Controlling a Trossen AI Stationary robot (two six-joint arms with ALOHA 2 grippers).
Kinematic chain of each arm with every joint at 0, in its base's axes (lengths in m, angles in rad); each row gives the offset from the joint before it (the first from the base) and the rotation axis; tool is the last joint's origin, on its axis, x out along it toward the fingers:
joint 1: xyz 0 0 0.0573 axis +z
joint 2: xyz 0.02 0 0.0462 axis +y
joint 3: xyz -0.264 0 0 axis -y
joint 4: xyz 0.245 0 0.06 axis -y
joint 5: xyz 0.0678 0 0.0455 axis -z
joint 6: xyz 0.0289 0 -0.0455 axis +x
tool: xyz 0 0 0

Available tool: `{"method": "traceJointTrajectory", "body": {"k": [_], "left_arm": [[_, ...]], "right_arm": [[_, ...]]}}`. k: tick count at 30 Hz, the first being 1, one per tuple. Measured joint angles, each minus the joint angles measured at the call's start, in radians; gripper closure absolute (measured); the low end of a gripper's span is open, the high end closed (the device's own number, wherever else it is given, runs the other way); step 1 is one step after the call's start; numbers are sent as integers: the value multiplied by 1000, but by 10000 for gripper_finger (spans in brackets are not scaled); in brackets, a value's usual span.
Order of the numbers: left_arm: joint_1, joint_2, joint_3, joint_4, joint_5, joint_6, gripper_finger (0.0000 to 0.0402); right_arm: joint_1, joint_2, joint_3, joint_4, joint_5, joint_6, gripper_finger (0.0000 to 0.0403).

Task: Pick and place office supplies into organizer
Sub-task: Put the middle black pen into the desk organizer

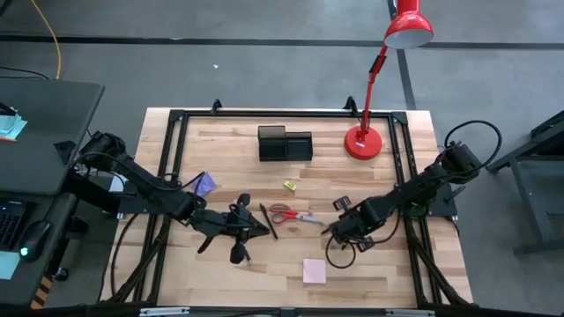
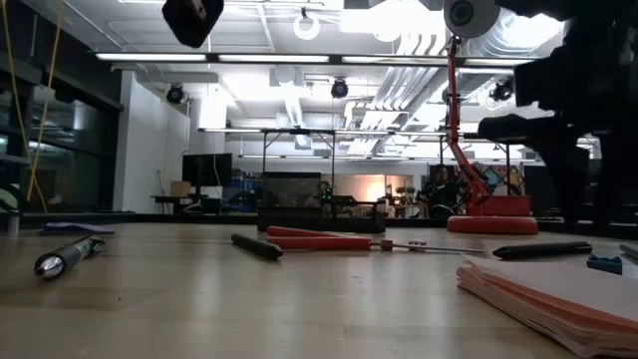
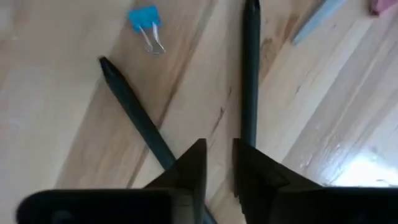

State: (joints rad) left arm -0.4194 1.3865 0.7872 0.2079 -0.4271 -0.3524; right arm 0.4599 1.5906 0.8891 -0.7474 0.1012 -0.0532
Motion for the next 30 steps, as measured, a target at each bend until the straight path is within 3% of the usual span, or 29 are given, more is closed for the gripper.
{"method": "traceJointTrajectory", "body": {"k": [7,16,30], "left_arm": [[0,6,-1,-3,13,-1,378],[0,5,-1,-1,15,-1,378],[0,5,-1,-1,15,-1,378]], "right_arm": [[-30,0,-8,26,21,-37,289],[-88,16,-8,45,-52,-77,302],[-114,108,-3,79,-80,-112,304]]}}
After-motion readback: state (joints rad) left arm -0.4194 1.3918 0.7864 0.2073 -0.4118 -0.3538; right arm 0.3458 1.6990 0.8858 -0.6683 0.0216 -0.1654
